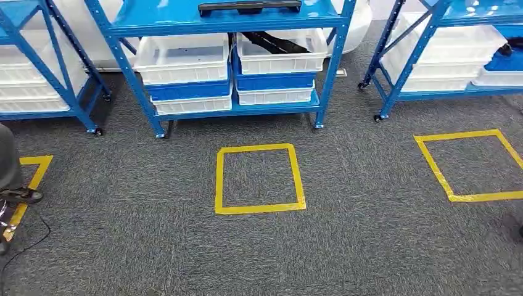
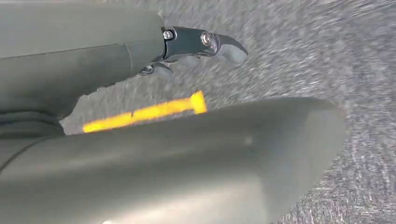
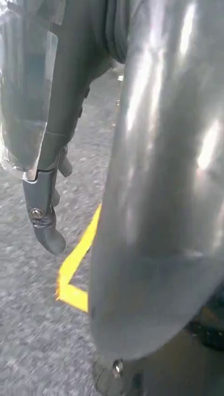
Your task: Take the parts from the cabinet and place them on the table.
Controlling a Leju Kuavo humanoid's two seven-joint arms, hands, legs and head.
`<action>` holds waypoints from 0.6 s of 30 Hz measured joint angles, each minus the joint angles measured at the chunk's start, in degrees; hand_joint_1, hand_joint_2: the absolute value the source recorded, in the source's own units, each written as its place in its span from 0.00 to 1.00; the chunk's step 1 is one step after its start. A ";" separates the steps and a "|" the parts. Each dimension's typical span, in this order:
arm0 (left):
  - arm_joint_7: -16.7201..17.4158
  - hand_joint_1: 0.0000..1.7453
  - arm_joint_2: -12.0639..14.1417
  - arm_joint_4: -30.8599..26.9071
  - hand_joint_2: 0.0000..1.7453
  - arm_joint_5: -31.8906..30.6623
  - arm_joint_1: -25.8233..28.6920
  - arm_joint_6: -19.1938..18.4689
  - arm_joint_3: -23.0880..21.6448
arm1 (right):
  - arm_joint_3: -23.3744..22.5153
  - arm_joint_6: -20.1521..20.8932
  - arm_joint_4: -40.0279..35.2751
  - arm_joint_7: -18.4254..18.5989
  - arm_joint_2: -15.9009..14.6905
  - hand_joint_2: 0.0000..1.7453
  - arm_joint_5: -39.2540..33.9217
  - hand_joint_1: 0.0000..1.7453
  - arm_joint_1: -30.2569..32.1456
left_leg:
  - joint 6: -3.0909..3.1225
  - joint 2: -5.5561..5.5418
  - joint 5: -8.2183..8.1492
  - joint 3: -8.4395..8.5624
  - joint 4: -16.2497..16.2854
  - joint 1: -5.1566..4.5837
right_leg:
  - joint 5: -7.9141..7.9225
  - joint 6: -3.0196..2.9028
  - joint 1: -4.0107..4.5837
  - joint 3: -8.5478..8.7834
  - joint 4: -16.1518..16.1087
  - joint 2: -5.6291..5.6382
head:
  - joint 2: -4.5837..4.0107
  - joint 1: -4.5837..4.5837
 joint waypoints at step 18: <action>-0.24 0.00 -0.24 0.00 0.00 3.50 1.68 -0.59 5.77 | -15.91 -2.12 -0.09 -1.84 -2.08 0.00 -16.13 0.00 -0.61 | 0.20 9.44 -0.85 -1.80 2.05 -0.88 | -1.58 -3.51 2.10 2.61 -0.48 -10.93 | 0.00 -0.99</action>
